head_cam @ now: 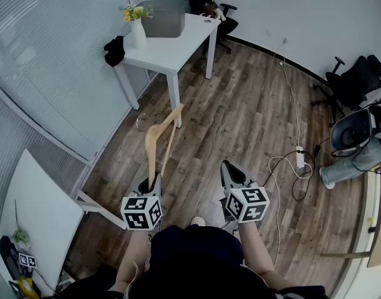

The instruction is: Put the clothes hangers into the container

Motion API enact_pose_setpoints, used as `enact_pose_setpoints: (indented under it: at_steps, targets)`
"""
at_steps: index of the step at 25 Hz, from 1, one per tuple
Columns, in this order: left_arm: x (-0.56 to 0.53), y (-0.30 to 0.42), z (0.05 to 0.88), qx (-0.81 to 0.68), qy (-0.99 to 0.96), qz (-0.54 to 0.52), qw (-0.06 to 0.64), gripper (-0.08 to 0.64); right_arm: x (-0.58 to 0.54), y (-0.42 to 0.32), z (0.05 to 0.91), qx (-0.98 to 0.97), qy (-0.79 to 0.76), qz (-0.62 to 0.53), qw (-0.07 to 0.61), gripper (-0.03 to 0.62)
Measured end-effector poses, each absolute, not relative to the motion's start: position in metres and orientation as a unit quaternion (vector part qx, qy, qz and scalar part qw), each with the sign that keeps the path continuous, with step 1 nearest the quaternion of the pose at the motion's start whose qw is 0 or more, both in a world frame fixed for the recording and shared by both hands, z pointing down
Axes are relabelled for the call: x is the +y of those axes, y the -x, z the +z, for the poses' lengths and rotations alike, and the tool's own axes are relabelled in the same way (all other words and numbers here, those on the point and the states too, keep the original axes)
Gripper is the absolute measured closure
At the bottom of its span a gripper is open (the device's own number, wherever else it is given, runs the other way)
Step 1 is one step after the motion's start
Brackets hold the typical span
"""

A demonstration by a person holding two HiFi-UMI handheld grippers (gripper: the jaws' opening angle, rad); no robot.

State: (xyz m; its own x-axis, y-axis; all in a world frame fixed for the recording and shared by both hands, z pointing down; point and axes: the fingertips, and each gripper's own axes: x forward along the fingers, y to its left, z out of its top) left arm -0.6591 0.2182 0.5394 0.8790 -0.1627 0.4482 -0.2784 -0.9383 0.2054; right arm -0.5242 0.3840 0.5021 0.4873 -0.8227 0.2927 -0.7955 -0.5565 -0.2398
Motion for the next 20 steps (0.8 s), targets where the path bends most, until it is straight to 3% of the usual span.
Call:
enact_pose_setpoints:
  at_steps: [20]
  targets:
    - [0.182, 0.675, 0.53, -0.164, -0.956, 0.2, 0.135, 0.531, 0.39, 0.528, 0.467, 0.466, 0.874, -0.129, 0.043, 0.563]
